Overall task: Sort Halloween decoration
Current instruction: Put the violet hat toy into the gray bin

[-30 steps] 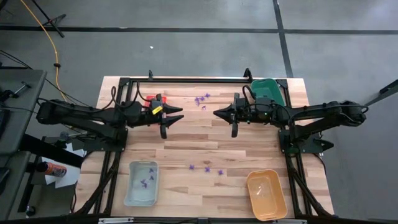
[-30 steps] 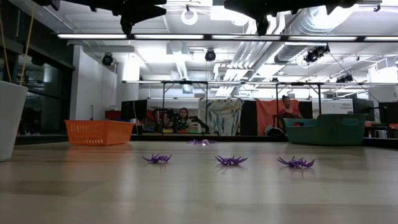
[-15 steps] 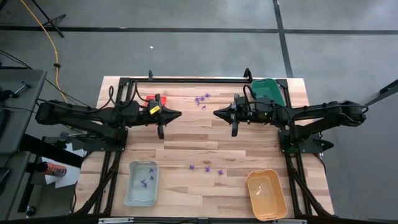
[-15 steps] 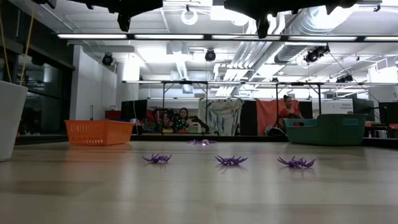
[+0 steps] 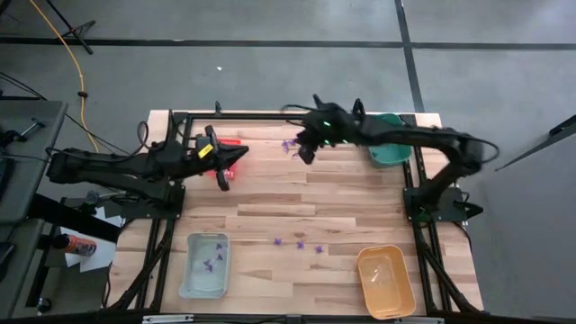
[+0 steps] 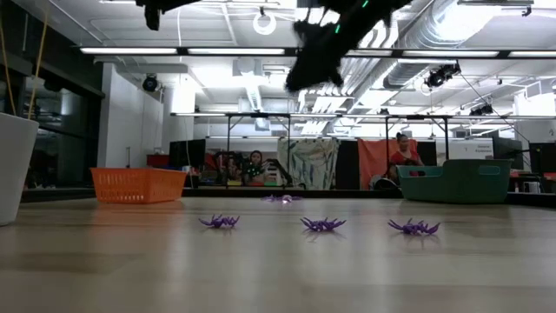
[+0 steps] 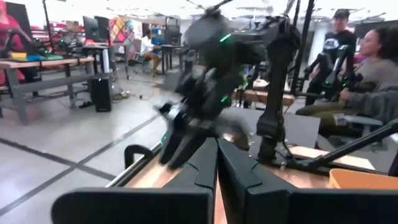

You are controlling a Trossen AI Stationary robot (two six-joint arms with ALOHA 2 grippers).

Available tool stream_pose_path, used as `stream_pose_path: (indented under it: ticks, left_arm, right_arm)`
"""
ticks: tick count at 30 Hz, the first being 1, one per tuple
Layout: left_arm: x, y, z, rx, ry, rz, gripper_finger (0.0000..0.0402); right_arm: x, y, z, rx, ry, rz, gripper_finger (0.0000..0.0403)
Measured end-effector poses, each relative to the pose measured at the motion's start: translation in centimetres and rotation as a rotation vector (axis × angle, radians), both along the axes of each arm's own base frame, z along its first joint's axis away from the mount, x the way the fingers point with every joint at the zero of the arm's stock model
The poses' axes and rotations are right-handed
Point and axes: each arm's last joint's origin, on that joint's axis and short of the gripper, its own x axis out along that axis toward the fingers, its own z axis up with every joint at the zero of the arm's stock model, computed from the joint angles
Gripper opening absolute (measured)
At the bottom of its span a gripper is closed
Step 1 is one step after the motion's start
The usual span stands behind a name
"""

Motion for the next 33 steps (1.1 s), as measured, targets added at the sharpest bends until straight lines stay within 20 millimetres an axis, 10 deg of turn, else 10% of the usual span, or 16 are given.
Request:
stream_pose_path:
  ticks: [14, 33]
  left_arm:
    - [-0.3, 0.0, -0.6, -0.006, 0.072, 0.018, 0.0]
    - [-0.4, 0.1, -1.1, -0.003, 0.123, 0.037, 0.0]
  right_arm:
    - [4.7, -4.8, -12.3, 0.112, 0.494, 0.117, 0.0124]
    - [5.5, -6.3, -14.6, -0.061, 0.501, 0.322, 0.0124]
